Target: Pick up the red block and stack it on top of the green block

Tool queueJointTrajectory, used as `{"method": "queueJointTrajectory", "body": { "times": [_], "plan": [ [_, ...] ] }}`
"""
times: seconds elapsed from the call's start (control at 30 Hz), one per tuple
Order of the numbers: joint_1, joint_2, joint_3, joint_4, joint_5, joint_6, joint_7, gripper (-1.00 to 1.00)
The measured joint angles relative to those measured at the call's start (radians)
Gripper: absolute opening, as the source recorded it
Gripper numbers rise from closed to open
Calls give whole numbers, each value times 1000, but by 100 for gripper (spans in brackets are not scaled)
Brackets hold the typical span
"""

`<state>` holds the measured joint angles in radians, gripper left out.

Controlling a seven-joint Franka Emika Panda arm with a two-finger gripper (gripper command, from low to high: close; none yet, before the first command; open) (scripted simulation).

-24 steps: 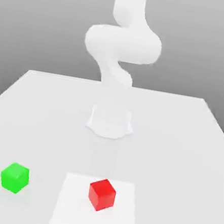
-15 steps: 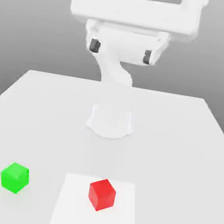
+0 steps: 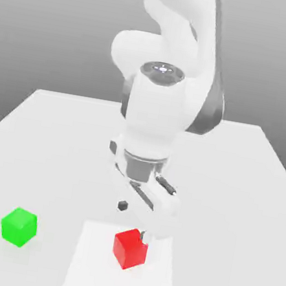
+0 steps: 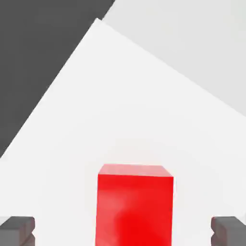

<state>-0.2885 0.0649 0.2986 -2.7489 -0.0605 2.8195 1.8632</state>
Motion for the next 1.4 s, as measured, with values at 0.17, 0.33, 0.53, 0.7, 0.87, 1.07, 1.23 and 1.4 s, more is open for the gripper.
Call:
{"method": "queueJointTrajectory", "body": {
  "times": [0.17,0.33,0.53,0.7,0.87,1.07,1.23,1.4],
  "plan": [
    [37,109,-60,17,-100,88,78,0],
    [98,195,-141,27,-181,157,137,-100],
    [99,197,-141,28,-183,160,139,-100],
    [52,95,-69,15,-77,80,62,-100],
    [44,-10,-37,-5,20,-6,-11,-100],
    [-87,-49,-94,23,44,-78,-202,-100],
    [-219,-56,-147,65,47,-128,-408,-100],
    [-360,-61,-186,108,58,-173,-615,-100]
  ]
}}
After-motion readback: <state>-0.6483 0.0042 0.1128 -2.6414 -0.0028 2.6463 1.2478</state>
